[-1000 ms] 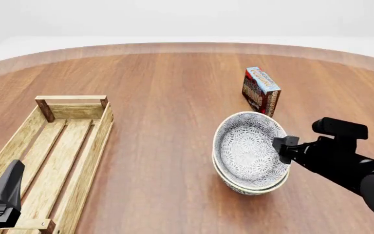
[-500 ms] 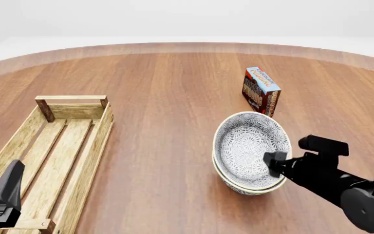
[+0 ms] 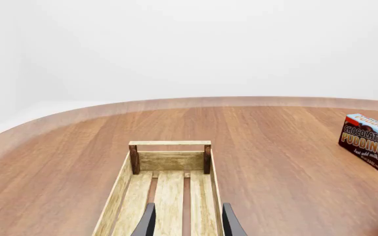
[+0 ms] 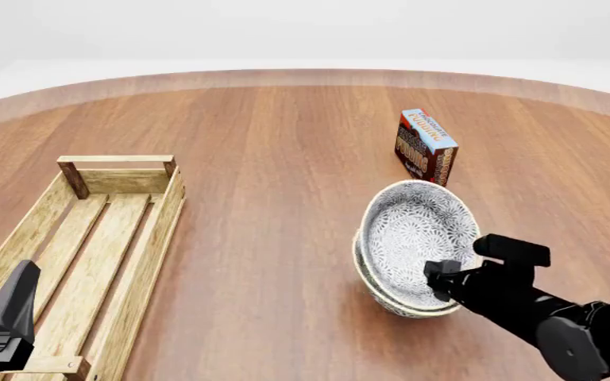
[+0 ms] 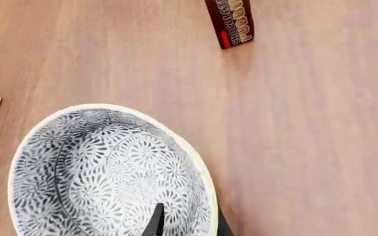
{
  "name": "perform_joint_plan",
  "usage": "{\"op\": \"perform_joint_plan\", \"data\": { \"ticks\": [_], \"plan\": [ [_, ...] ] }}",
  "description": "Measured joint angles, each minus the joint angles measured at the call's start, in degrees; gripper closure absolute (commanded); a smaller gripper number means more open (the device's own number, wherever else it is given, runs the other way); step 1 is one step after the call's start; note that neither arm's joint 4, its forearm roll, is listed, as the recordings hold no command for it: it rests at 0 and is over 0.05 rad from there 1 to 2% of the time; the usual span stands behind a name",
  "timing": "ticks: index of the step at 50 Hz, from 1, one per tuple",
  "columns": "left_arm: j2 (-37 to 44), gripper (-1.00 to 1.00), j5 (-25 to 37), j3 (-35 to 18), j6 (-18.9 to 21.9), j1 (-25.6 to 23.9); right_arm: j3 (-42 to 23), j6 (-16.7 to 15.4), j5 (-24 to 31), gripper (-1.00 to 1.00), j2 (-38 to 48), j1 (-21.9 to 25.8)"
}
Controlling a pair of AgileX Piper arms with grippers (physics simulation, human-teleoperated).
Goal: Stack the left bowl on the right bowl and place them in the tray.
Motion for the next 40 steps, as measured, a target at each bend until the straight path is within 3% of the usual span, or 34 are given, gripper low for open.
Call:
{"op": "perform_joint_plan", "data": {
  "ticks": [16,40],
  "plan": [
    [0.00,-1.00,0.00,0.00,0.00,0.00,-0.92,-0.52,1.75,1.00,-1.78,0.20],
    [0.00,-1.00,0.00,0.00,0.00,0.00,-7.00,-2.43,18.70,1.00,-18.29,-3.17]
  ]
}}
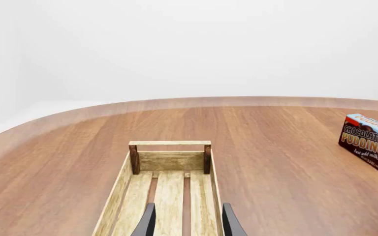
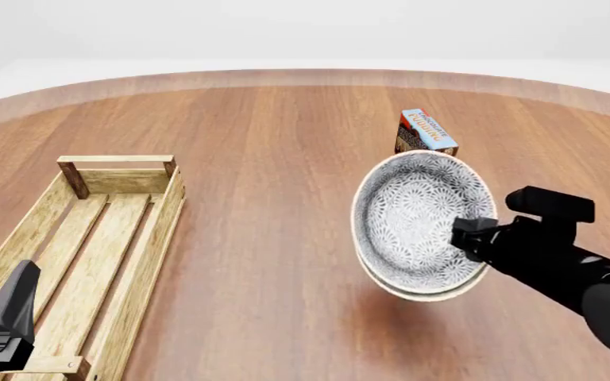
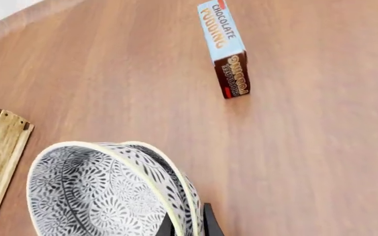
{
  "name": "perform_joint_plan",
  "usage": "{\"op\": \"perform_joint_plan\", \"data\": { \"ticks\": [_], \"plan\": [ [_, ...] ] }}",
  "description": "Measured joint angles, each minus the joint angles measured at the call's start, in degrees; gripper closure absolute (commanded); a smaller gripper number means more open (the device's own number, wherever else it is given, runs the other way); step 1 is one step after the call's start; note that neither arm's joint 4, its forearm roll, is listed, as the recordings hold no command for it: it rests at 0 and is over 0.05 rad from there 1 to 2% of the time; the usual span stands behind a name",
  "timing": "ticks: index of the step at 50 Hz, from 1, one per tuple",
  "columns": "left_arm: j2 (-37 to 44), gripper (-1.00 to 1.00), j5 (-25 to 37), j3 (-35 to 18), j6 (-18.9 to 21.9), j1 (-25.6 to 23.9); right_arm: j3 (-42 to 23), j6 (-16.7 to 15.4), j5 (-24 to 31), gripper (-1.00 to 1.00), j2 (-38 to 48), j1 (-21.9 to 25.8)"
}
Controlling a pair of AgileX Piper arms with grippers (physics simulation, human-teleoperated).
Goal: Stack the left bowl on the right bowl and place them in the tray.
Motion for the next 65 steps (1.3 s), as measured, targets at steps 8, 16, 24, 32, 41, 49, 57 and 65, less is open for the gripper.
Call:
{"op": "perform_joint_plan", "data": {
  "ticks": [8,16,24,32,41,49,57,65],
  "plan": [
    [0.00,-1.00,0.00,0.00,0.00,0.00,-5.47,-0.25,5.65,1.00,-3.82,0.97],
    [0.00,-1.00,0.00,0.00,0.00,0.00,-12.75,-0.75,9.35,1.00,-3.21,2.95],
    [0.00,-1.00,0.00,0.00,0.00,0.00,-21.62,-0.96,12.62,1.00,0.03,5.21],
    [0.00,-1.00,0.00,0.00,0.00,0.00,-32.53,-1.89,16.14,1.00,5.60,8.38],
    [0.00,-1.00,0.00,0.00,0.00,0.00,-44.79,-3.29,19.42,1.00,12.45,12.53],
    [0.00,-1.00,0.00,0.00,0.00,0.00,-54.15,-2.92,20.89,1.00,18.50,16.37],
    [0.00,-1.00,0.00,0.00,0.00,0.00,-61.96,-0.80,20.98,1.00,25.15,20.02],
    [0.00,-1.00,0.00,0.00,0.00,0.00,-70.78,0.75,22.21,1.00,32.44,23.58]
  ]
}}
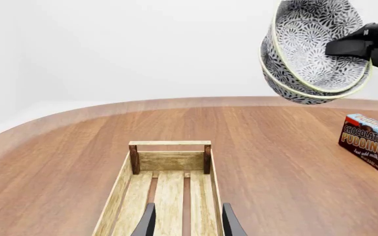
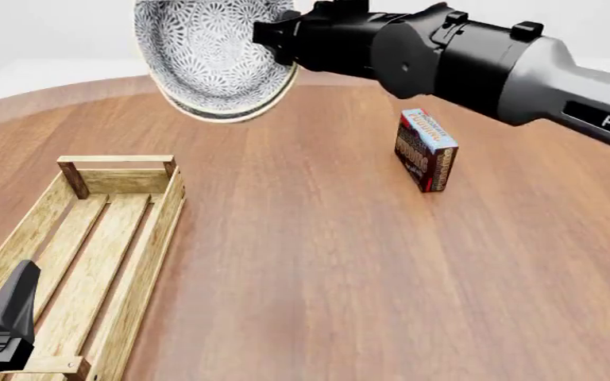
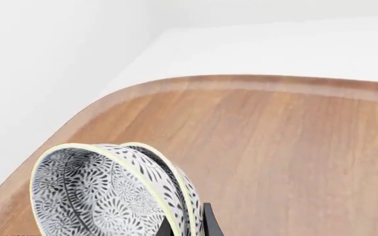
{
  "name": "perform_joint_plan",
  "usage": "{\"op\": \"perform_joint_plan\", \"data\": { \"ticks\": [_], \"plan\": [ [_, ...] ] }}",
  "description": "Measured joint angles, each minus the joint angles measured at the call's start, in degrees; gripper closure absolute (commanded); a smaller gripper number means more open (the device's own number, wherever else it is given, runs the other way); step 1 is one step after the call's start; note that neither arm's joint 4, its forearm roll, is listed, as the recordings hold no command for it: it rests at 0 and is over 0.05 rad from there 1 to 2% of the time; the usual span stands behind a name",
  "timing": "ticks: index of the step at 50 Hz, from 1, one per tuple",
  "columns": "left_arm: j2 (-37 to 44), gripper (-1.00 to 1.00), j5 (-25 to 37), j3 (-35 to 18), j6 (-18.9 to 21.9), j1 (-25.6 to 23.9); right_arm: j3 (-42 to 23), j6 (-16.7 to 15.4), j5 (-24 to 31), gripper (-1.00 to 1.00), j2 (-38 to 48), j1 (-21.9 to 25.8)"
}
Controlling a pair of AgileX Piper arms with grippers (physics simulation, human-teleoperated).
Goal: Stack the left bowl on the right bowl and place them in the tray.
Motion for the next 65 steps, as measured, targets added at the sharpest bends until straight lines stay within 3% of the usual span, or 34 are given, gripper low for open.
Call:
{"op": "perform_joint_plan", "data": {
  "ticks": [22,42,65],
  "plan": [
    [0.00,-1.00,0.00,0.00,0.00,0.00,-18.14,2.87,2.33,1.00,15.90,7.97],
    [0.00,-1.00,0.00,0.00,0.00,0.00,-25.53,4.86,1.69,1.00,25.74,13.63],
    [0.00,-1.00,0.00,0.00,0.00,0.00,-30.62,6.32,0.50,1.00,34.29,15.63]
  ]
}}
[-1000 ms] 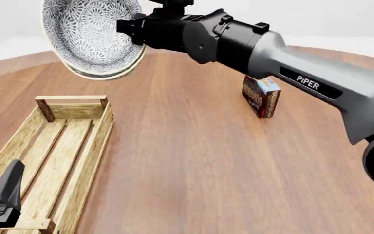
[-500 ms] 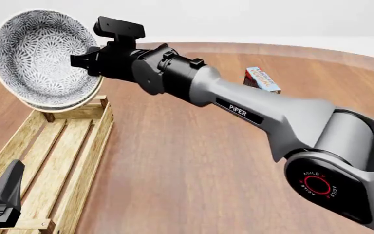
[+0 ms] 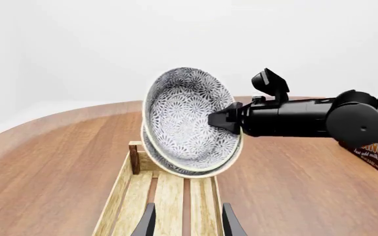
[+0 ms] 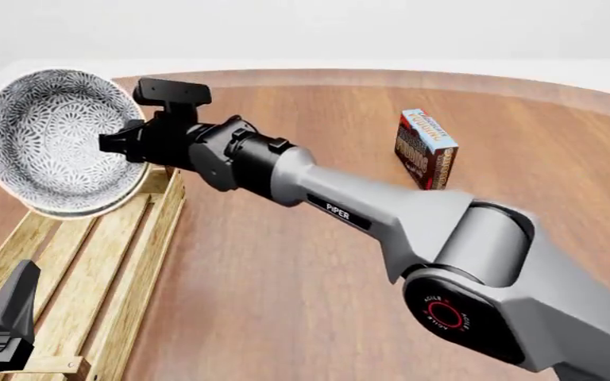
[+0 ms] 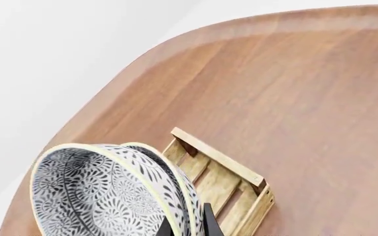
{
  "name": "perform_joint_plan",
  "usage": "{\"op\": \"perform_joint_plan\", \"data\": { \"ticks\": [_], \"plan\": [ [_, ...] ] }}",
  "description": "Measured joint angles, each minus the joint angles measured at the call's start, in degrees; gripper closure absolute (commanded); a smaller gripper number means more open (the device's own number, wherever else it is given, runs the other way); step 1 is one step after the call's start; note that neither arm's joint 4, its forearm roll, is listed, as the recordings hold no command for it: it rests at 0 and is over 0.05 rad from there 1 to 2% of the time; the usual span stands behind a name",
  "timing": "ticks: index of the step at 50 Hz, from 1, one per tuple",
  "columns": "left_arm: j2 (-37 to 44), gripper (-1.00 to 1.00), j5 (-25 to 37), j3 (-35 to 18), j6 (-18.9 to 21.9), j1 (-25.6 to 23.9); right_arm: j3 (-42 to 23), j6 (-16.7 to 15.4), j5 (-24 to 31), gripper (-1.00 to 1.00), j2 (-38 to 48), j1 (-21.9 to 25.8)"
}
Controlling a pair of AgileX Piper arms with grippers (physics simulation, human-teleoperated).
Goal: Stack the left bowl on the right bowl and place them in the tray.
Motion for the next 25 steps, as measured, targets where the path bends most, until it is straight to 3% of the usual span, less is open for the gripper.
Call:
{"op": "perform_joint_plan", "data": {
  "ticks": [25],
  "plan": [
    [0.00,-1.00,0.00,0.00,0.00,0.00,-1.40,1.11,-1.30,1.00,5.11,1.62]
  ]
}}
